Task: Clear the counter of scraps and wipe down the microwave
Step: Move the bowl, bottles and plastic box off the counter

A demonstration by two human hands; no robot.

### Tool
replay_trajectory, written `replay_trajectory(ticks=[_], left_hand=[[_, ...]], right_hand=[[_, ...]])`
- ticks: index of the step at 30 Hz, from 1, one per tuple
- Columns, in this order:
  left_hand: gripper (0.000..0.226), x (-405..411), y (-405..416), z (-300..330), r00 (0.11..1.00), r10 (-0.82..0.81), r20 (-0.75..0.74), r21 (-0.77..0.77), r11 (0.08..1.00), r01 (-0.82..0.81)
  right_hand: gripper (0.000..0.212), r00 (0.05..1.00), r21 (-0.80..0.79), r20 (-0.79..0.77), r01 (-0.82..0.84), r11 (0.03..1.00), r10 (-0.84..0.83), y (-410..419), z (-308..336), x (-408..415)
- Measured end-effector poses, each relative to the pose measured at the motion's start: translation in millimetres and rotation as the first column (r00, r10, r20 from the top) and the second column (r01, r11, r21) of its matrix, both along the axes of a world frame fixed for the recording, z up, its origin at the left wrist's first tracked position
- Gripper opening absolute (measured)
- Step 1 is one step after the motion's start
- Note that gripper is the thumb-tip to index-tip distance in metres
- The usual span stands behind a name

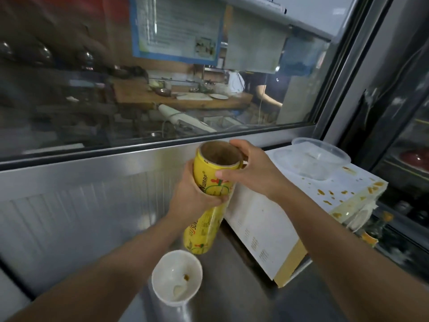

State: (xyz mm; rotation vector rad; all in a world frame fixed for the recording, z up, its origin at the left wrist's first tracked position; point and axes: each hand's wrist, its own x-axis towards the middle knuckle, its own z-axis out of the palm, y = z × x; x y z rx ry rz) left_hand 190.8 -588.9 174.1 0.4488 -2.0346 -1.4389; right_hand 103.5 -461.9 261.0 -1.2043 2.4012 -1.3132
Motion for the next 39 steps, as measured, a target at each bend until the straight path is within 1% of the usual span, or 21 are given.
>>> replay_trajectory(ticks=[3, 7, 10, 11, 13, 17, 20, 25, 30, 39], left_hand=[[0.094, -3.5, -27.0, -3.1, 0.999, 0.028, 0.021, -0.016, 0.999, -0.027], [0.095, -10.7, -55.7, -21.8, 0.997, 0.046, 0.062, -0.031, 0.999, -0.044], [0.099, -15.5, -67.8, -37.9, 0.996, 0.05, 0.08, -0.019, 0.999, -0.049], [0.099, -17.2, -70.8, -43.1, 0.996, 0.045, 0.073, -0.011, 0.999, -0.045], [0.1, -20.8, -76.2, -53.7, 0.998, 0.036, 0.06, 0.012, 0.999, -0.037], [0.099, -26.0, -81.3, -64.6, 0.996, 0.039, 0.074, 0.039, 0.998, -0.042], [0.102, -31.9, -84.3, -69.6, 0.996, 0.04, 0.082, 0.058, 0.997, -0.045], [0.101, -36.8, -82.6, -71.7, 0.995, 0.057, 0.084, 0.052, 0.997, -0.061], [0.093, -41.0, -79.7, -72.1, 0.986, 0.122, 0.115, 0.031, 0.991, -0.127], [0.087, -48.9, -71.6, -70.2, 0.971, 0.144, 0.189, 0.006, 0.989, -0.148]], right_hand=[[0.076, 1.0, 0.018, -0.004, 0.002, 1.0, -0.002, -30.5, -6.3, -4.1], [0.064, 1.0, 0.082, 0.017, 0.007, 0.997, -0.009, -62.7, -26.1, -14.6], [0.081, 0.998, 0.162, -0.031, 0.055, 0.985, -0.05, -83.2, -42.8, -20.3], [0.081, 0.997, 0.179, -0.055, 0.058, 0.982, -0.049, -87.8, -47.2, -21.8], [0.075, 0.995, 0.218, -0.085, 0.061, 0.974, -0.043, -94.2, -55.2, -24.8], [0.081, 0.987, 0.292, -0.157, 0.084, 0.953, -0.039, -100.7, -61.8, -28.9], [0.082, 0.986, 0.328, -0.158, 0.108, 0.938, -0.058, -101.3, -62.6, -31.9], [0.085, 0.985, 0.345, -0.164, 0.106, 0.933, -0.052, -101.3, -62.0, -37.1], [0.079, 0.981, 0.357, -0.191, 0.101, 0.928, -0.034, -102.0, -58.9, -37.5], [0.071, 0.973, 0.364, -0.226, 0.127, 0.923, -0.045, -96.3, -58.7, -37.3]])
